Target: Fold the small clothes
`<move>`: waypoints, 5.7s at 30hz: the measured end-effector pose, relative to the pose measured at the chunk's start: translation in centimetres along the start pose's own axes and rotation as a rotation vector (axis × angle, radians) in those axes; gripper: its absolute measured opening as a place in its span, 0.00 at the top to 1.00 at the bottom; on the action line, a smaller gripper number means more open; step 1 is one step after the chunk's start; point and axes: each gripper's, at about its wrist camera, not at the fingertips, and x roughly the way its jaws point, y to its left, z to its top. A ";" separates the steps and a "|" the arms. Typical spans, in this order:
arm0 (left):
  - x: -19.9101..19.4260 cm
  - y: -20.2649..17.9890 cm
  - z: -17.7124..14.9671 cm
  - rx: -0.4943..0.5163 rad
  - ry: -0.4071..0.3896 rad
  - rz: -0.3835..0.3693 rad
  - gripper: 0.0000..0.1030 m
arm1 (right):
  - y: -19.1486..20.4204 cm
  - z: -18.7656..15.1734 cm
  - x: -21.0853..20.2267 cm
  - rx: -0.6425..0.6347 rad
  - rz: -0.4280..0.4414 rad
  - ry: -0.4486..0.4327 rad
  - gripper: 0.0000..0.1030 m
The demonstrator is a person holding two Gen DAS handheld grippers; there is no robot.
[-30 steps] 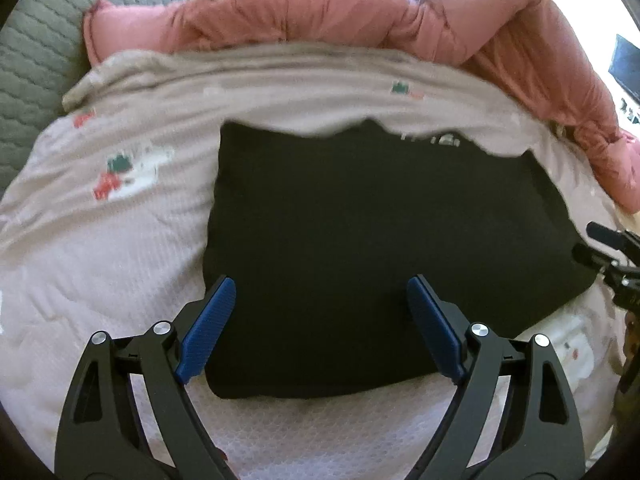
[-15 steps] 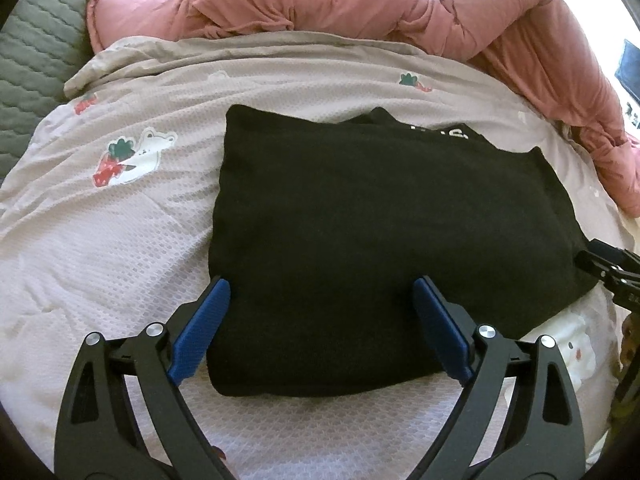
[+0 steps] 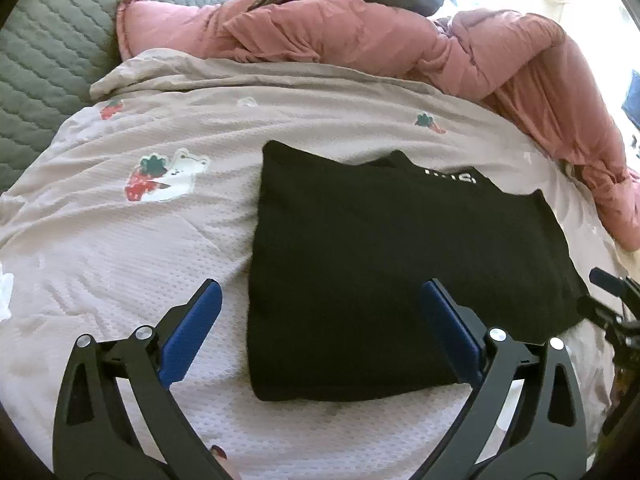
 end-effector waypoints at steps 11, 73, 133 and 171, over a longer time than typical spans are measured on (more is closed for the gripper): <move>-0.6 1.5 0.6 -0.028 -0.034 0.058 0.09 | 5.8 0.5 0.4 -0.115 0.060 -0.017 0.07; 4.3 10.1 3.1 -0.294 0.029 0.068 0.09 | 21.5 1.2 11.3 -0.633 -0.092 -0.052 0.10; 3.8 -14.4 8.6 -0.198 0.132 -0.308 0.81 | 1.8 -0.2 -2.4 -0.022 0.105 -0.265 0.88; 4.5 -17.5 0.2 0.107 0.069 -0.154 0.31 | -12.7 -1.7 -4.4 0.345 0.176 -0.122 0.64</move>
